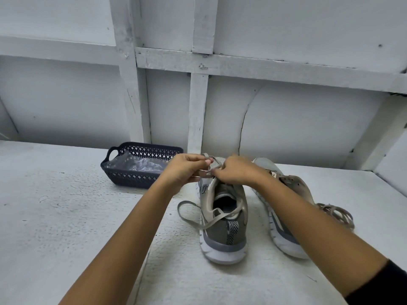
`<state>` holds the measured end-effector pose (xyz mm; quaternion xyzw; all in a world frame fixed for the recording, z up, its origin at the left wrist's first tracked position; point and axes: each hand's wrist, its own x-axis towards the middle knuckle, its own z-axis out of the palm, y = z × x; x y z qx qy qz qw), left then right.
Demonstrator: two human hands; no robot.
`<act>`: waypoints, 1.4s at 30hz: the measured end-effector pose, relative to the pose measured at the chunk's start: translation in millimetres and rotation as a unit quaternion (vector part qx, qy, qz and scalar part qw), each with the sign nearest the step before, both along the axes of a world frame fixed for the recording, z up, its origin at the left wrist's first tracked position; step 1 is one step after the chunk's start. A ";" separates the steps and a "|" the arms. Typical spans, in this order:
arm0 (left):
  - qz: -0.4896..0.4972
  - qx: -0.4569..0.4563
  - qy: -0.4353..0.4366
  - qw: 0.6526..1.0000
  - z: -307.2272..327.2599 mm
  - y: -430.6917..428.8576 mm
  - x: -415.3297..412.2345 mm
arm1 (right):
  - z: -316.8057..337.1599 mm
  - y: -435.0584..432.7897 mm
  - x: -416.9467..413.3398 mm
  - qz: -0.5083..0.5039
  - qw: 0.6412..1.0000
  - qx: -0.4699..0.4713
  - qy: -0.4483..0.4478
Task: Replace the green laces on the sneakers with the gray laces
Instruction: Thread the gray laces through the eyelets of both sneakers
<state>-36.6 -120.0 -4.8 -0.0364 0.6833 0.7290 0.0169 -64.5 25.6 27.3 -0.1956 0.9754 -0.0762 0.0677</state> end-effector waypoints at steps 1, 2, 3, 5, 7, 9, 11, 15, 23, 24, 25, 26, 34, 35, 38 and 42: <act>-0.012 -0.004 -0.006 1.000 -1.2 1.5 -1.3 | -4.4 -0.3 -2.6 -0.015 0.999 -0.023 -0.020; -0.026 -0.002 -0.016 1.000 -2.5 3.0 -2.1 | -9.1 -0.1 -5.7 -0.036 0.997 -0.053 -0.043; -0.035 0.003 -0.025 0.999 -3.8 3.7 -2.7 | -13.7 0.6 -9.4 -0.057 0.991 -0.095 -0.071; -0.037 0.005 -0.032 0.999 -6.3 3.6 -4.3 | -18.6 3.1 -10.6 -0.082 0.970 -0.199 -0.116; -0.030 -0.004 -0.031 0.999 -9.4 3.0 -6.3 | -23.3 5.8 -10.7 -0.094 0.945 -0.275 -0.150; -0.020 -0.025 -0.020 0.999 -12.7 4.2 -7.6 | -27.5 8.0 -9.6 -0.104 0.927 -0.320 -0.165; -0.003 -0.030 -0.005 1.000 -17.3 6.9 -10.0 | -32.4 9.4 -8.8 -0.114 0.914 -0.348 -0.174; 0.042 -0.007 0.012 0.999 -29.3 12.8 -15.7 | -45.5 11.6 -11.8 -0.121 0.893 -0.393 -0.184; 0.090 0.086 0.024 0.992 -39.9 20.0 -16.0 | -61.3 17.2 -17.4 -0.098 0.875 -0.427 -0.205; 0.087 0.086 0.027 0.992 -38.8 20.1 -15.8 | -61.7 17.6 -17.8 -0.095 0.870 -0.437 -0.210; 0.085 0.081 0.030 0.993 -37.9 20.3 -15.4 | -61.5 17.8 -17.4 -0.092 0.866 -0.444 -0.213; 0.082 0.078 0.032 0.993 -37.0 20.6 -15.4 | -61.6 18.0 -17.4 -0.090 0.865 -0.446 -0.212; 0.062 0.047 0.038 0.996 -33.3 17.7 -14.3 | -60.8 15.6 -15.6 -0.098 0.859 -0.458 -0.207; 0.056 0.040 0.038 0.997 -32.8 17.1 -14.1 | -60.3 15.5 -14.9 -0.099 0.858 -0.460 -0.207; 0.045 0.011 0.043 0.998 -32.4 17.0 -14.1 | -59.6 14.7 -13.8 -0.105 0.857 -0.459 -0.206; 0.047 -0.009 0.052 0.997 -34.3 18.2 -14.6 | -60.0 14.0 -13.7 -0.114 0.857 -0.459 -0.204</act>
